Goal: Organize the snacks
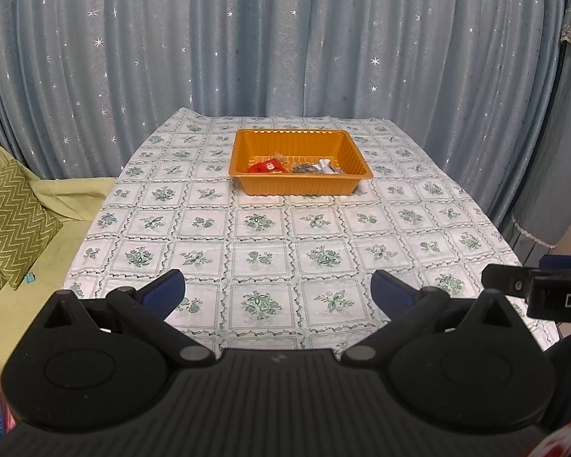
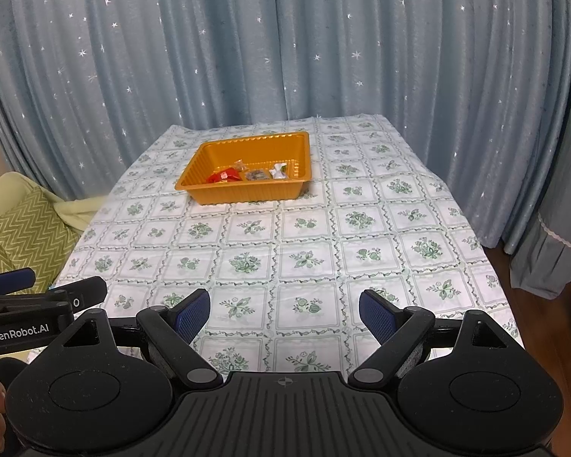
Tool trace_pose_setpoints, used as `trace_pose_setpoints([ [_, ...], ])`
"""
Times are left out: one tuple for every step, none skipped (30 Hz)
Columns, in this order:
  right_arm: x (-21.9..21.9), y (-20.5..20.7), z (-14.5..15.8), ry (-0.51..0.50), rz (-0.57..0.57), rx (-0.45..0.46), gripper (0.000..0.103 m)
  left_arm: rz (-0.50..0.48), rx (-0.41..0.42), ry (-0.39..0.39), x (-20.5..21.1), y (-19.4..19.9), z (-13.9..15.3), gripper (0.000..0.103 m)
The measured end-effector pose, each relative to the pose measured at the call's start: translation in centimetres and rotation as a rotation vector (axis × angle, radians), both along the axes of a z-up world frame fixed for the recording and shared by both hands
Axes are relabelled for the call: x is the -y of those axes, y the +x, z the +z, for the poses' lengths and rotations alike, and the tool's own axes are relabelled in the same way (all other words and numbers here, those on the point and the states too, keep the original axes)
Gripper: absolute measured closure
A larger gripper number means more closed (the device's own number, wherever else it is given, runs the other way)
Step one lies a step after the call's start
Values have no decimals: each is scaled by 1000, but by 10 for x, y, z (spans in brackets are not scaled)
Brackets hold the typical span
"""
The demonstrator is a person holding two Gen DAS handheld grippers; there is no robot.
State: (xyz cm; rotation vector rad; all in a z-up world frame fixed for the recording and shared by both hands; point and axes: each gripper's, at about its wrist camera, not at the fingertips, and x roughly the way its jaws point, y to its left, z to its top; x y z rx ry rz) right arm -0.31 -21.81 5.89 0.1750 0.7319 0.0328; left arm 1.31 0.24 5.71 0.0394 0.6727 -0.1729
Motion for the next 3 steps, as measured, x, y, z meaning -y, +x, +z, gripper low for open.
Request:
trace_pose_setpoints([
  [0,-1,-1,1,0,-1,18,6,10,0,0,-1,0,0],
  [0,-1,-1,2,-1,-1,18,7,13,1,0,-1,0,0],
  [0,-1,-1,4,-2,0,18,9,13,2,-1,0,0,0],
])
